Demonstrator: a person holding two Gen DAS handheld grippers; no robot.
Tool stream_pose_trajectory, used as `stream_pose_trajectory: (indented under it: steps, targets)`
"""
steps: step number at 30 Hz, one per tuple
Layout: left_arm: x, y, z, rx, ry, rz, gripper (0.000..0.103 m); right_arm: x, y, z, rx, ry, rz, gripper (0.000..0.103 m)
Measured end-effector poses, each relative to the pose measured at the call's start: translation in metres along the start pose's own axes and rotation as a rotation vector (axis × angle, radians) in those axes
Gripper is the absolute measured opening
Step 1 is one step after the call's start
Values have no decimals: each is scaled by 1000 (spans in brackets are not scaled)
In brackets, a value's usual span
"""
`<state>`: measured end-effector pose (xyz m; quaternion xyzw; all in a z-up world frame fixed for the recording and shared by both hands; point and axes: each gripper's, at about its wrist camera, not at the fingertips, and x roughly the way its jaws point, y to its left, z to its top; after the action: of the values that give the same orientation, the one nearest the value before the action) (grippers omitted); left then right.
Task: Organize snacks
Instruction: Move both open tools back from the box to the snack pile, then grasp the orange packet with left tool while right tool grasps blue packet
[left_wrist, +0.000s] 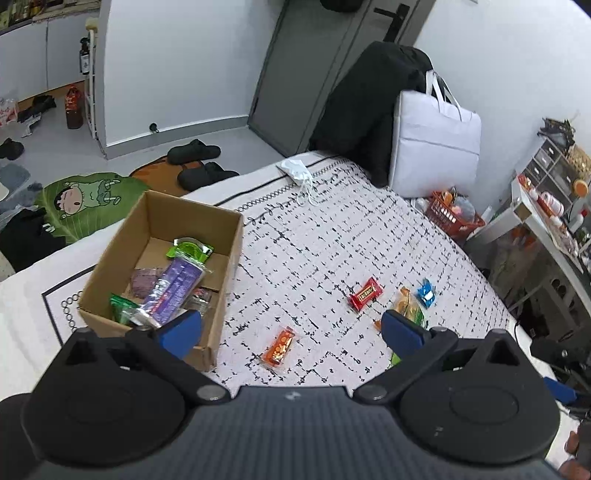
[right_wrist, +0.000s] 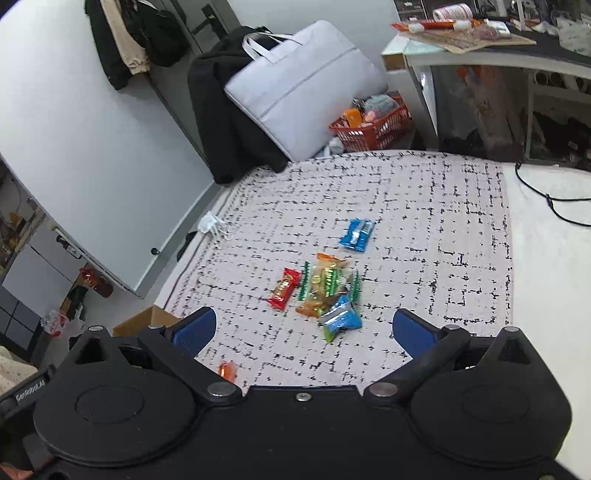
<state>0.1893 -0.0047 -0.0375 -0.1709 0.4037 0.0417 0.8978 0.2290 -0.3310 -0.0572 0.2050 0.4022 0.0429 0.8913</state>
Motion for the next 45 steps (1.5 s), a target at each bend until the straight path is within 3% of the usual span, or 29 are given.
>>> stream_pose_trajectory:
  steps: [8, 11, 22, 30, 45]
  targets:
    - [35, -9, 0, 1, 37, 28, 102, 32, -10, 8, 9, 33, 27, 103]
    - [47, -13, -2, 16, 42, 32, 100, 45, -19, 4, 22, 23, -2, 102]
    - [107, -23, -17, 43, 121, 49, 83, 94, -41, -1, 8, 100, 27, 85]
    - [148, -29, -33, 71, 186, 78, 72, 124, -40, -5, -42, 147, 41, 83]
    - [213, -26, -45, 99, 272, 178, 66, 179, -39, -11, -107, 232, 10, 79]
